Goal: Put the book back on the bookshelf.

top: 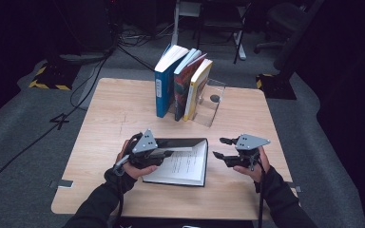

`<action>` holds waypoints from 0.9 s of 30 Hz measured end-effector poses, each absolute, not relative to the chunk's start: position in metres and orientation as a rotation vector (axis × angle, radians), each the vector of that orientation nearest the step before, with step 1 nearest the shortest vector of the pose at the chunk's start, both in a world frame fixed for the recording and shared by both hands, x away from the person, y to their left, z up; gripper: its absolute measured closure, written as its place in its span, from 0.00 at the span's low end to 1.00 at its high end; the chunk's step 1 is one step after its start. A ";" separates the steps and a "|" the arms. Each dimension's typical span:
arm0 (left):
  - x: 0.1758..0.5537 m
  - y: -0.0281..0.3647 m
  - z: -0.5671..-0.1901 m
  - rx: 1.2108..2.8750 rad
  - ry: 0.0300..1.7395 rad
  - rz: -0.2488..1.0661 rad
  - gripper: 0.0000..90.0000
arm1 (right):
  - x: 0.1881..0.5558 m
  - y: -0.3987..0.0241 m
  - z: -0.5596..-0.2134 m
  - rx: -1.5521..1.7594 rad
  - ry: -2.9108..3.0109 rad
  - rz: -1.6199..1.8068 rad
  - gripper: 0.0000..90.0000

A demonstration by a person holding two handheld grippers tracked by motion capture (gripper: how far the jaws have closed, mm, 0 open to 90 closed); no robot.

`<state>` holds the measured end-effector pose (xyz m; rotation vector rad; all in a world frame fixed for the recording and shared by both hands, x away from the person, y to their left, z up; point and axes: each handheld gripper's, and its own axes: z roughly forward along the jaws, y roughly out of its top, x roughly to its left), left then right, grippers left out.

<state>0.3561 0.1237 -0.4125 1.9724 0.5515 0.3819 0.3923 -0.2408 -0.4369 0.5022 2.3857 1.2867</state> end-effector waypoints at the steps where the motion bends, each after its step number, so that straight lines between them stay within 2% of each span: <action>1: 0.356 0.127 -0.413 1.959 0.557 0.374 0.63 | 0.393 -0.239 -0.440 0.512 2.399 1.276 0.45; 7: 0.358 0.139 -0.415 1.901 0.591 0.338 0.63 | 0.400 -0.222 -0.461 0.546 2.495 1.252 0.42; 11: 0.357 0.141 -0.416 1.897 0.586 0.336 0.63 | 0.401 -0.210 -0.463 0.537 2.502 1.312 0.40; 15: 0.356 0.145 -0.419 1.859 0.583 0.332 0.63 | 0.397 -0.206 -0.457 0.517 2.437 1.419 0.43; 27: 0.361 0.134 -0.424 1.711 0.603 0.198 0.63 | 0.384 -0.226 -0.426 0.496 2.269 1.505 0.40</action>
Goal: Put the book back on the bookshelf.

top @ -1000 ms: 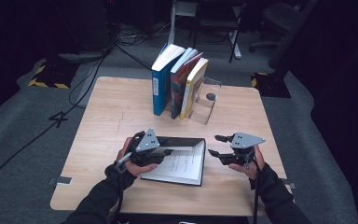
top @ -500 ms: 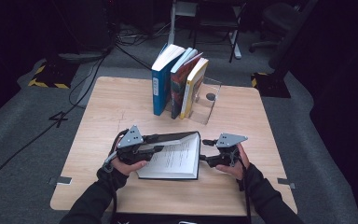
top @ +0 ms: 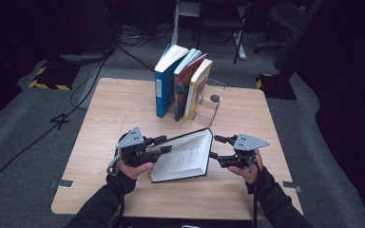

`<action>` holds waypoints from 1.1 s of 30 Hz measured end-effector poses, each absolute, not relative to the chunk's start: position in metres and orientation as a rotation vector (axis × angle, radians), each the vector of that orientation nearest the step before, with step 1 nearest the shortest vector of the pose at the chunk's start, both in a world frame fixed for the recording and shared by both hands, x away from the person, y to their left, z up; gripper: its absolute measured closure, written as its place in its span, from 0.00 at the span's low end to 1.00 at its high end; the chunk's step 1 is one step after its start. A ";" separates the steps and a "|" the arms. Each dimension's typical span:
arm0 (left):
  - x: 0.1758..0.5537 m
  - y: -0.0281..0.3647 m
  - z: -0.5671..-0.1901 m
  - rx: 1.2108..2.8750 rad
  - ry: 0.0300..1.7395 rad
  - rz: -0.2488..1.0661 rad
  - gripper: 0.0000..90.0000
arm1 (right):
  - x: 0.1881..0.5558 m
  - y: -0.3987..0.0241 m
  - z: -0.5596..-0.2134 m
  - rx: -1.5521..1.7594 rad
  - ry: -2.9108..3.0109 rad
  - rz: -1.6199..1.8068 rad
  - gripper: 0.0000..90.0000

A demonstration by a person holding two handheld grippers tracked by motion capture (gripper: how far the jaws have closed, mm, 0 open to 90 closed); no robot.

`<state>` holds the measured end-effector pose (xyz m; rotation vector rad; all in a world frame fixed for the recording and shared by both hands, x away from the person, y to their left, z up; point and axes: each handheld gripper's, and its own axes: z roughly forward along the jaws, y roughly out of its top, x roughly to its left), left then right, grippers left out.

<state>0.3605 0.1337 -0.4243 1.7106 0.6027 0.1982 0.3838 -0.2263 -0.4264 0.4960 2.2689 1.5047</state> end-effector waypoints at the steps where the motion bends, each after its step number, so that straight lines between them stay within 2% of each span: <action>1: 0.360 0.132 -0.425 1.701 0.606 0.191 0.63 | 0.383 -0.228 -0.425 0.496 2.261 1.514 0.40; 9: 0.356 0.141 -0.428 1.709 0.602 0.200 0.63 | 0.385 -0.220 -0.411 0.502 2.214 1.543 0.40; 14: 0.344 0.147 -0.426 1.790 0.572 0.273 0.63 | 0.390 -0.205 -0.403 0.511 2.186 1.555 0.43; 22: 0.332 0.153 -0.426 1.859 0.578 0.369 0.65 | 0.392 -0.184 -0.391 0.487 2.214 1.552 0.43; 28: 0.325 0.149 -0.431 1.902 0.573 0.401 0.63 | 0.387 -0.170 -0.387 0.437 2.245 1.553 0.39; 33: 0.324 0.139 -0.431 1.947 0.530 0.401 0.63 | 0.386 -0.169 -0.387 0.449 2.226 1.571 0.40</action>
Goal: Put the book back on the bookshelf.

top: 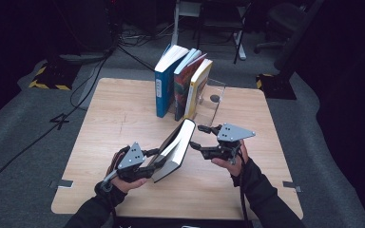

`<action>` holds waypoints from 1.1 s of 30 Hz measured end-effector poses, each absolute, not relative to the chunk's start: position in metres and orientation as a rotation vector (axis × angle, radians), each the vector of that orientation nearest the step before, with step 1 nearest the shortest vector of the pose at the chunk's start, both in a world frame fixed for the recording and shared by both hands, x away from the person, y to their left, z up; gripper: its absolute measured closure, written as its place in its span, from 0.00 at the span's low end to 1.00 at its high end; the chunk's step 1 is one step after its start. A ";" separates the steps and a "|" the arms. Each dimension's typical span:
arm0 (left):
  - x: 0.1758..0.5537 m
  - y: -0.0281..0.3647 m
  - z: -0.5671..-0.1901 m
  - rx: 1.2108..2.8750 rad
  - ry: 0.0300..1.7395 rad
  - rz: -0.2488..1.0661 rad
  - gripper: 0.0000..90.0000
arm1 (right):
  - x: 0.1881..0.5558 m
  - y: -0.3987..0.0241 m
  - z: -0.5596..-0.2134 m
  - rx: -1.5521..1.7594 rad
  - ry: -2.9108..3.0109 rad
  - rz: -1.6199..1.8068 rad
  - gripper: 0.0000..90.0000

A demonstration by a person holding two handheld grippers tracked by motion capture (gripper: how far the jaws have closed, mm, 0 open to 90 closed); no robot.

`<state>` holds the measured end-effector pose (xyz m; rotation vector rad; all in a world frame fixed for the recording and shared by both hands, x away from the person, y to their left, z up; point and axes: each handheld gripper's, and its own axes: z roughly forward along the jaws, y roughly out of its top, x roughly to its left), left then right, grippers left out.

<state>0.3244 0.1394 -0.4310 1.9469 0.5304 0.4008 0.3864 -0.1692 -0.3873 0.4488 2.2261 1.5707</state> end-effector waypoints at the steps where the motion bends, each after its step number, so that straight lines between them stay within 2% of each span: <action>1: 0.326 0.138 -0.432 1.946 0.516 0.393 0.63 | 0.387 -0.171 -0.387 0.448 2.225 1.591 0.40; 6: 0.337 0.127 -0.437 1.903 0.498 0.277 0.66 | 0.385 -0.180 -0.381 0.455 2.193 1.610 0.41; 11: 0.348 0.114 -0.438 1.898 0.464 0.246 0.67 | 0.381 -0.193 -0.377 0.474 2.183 1.574 0.42; 17: 0.359 0.100 -0.439 1.889 0.448 0.239 0.67 | 0.383 -0.208 -0.379 0.507 2.173 1.551 0.38; 25: 0.352 0.104 -0.437 1.923 0.437 0.290 0.67 | 0.382 -0.197 -0.400 0.494 2.261 1.432 0.33; 33: 0.333 0.115 -0.444 1.988 0.458 0.333 0.50 | 0.379 -0.193 -0.406 0.514 2.255 1.439 0.31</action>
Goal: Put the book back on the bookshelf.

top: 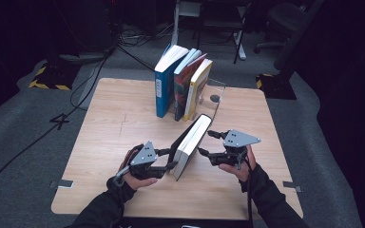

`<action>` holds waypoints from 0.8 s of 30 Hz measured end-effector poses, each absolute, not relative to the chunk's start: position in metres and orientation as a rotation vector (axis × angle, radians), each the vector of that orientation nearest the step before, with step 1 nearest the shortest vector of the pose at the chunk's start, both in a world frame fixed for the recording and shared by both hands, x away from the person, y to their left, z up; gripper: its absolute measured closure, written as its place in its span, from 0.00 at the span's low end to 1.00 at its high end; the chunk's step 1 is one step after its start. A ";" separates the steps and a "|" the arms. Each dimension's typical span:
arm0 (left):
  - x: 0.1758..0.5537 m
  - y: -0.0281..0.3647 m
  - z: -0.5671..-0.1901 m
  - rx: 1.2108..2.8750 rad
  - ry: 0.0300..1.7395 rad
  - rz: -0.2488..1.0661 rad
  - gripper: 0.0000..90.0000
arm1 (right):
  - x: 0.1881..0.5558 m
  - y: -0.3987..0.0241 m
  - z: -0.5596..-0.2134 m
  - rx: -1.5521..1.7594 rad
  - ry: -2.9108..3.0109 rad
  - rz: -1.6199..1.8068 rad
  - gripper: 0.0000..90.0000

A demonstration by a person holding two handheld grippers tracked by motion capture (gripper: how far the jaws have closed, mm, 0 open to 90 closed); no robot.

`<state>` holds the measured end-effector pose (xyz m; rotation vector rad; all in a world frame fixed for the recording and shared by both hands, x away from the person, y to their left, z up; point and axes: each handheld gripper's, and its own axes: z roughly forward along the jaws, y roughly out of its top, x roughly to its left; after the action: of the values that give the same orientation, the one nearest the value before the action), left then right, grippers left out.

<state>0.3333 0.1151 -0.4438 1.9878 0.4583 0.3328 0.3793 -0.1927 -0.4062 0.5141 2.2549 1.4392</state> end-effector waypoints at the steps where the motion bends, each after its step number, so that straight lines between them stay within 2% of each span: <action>1: 0.330 0.114 -0.446 2.004 0.458 0.333 0.48 | 0.379 -0.193 -0.407 0.518 2.254 1.443 0.31; 6: 0.316 0.101 -0.456 2.071 0.456 0.363 0.29 | 0.379 -0.191 -0.408 0.523 2.250 1.443 0.30; 12: 0.316 0.084 -0.463 2.046 0.558 0.418 0.24 | 0.378 -0.185 -0.412 0.512 2.260 1.438 0.29; 19: 0.318 0.064 -0.467 1.932 0.674 0.516 0.24 | 0.377 -0.179 -0.417 0.507 2.256 1.419 0.27; 24: 0.321 0.061 -0.466 1.883 0.708 0.562 0.37 | 0.378 -0.180 -0.418 0.503 2.254 1.406 0.27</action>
<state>0.3210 0.0612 -0.4662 1.8834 0.7081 0.5621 0.3782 -0.1797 -0.4176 0.5031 2.2540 1.4063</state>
